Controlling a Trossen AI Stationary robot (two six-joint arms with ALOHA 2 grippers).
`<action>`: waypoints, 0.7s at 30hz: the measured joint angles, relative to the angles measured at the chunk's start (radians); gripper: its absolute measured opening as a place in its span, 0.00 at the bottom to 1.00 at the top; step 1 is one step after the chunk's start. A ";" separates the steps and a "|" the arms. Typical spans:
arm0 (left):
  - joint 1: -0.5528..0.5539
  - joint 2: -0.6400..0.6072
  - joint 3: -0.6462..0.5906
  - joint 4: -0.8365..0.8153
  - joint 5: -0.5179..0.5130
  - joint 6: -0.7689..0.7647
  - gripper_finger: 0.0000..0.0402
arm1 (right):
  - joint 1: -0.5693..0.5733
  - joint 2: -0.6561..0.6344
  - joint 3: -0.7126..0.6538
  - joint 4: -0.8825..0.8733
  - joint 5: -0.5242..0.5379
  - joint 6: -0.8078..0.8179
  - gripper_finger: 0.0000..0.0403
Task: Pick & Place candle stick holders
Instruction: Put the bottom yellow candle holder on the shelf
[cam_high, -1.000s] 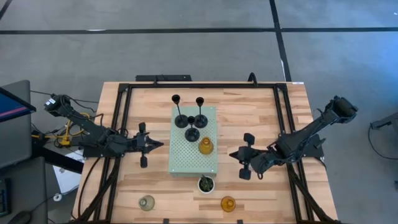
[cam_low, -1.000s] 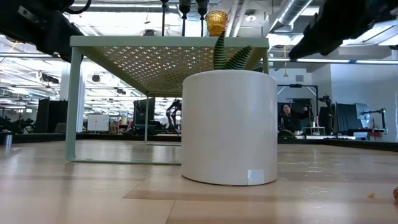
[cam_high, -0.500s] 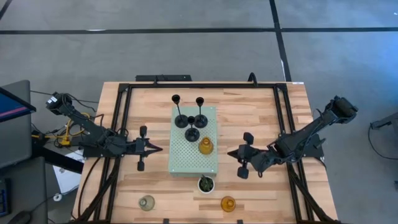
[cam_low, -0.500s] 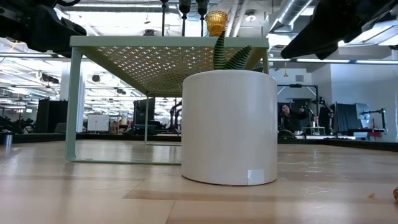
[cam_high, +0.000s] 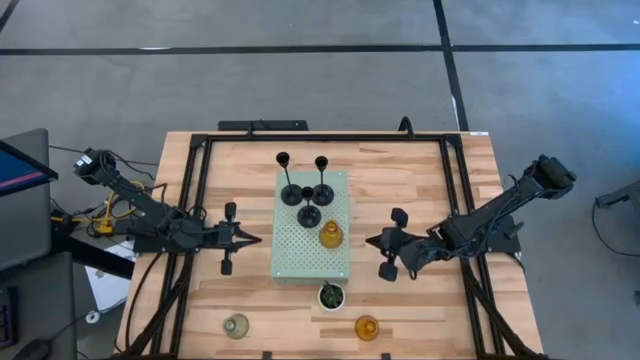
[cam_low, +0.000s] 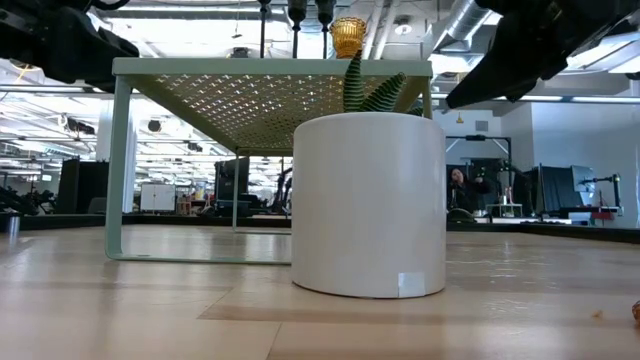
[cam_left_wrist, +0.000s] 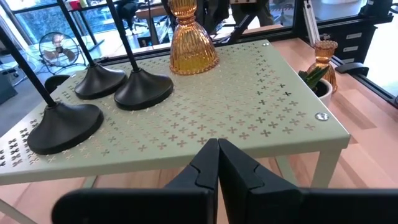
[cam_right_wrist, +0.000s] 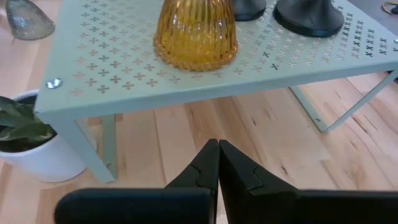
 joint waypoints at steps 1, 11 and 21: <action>0.000 0.000 0.000 0.001 0.000 0.000 0.02 | -0.001 0.000 0.000 -0.004 -0.001 0.000 0.00; 0.000 0.000 0.000 0.003 0.000 0.000 0.02 | 0.001 0.000 0.000 -0.020 -0.051 0.002 0.00; 0.000 0.000 0.000 0.003 0.000 0.000 0.02 | -0.005 0.000 0.001 -0.024 -0.245 0.003 0.00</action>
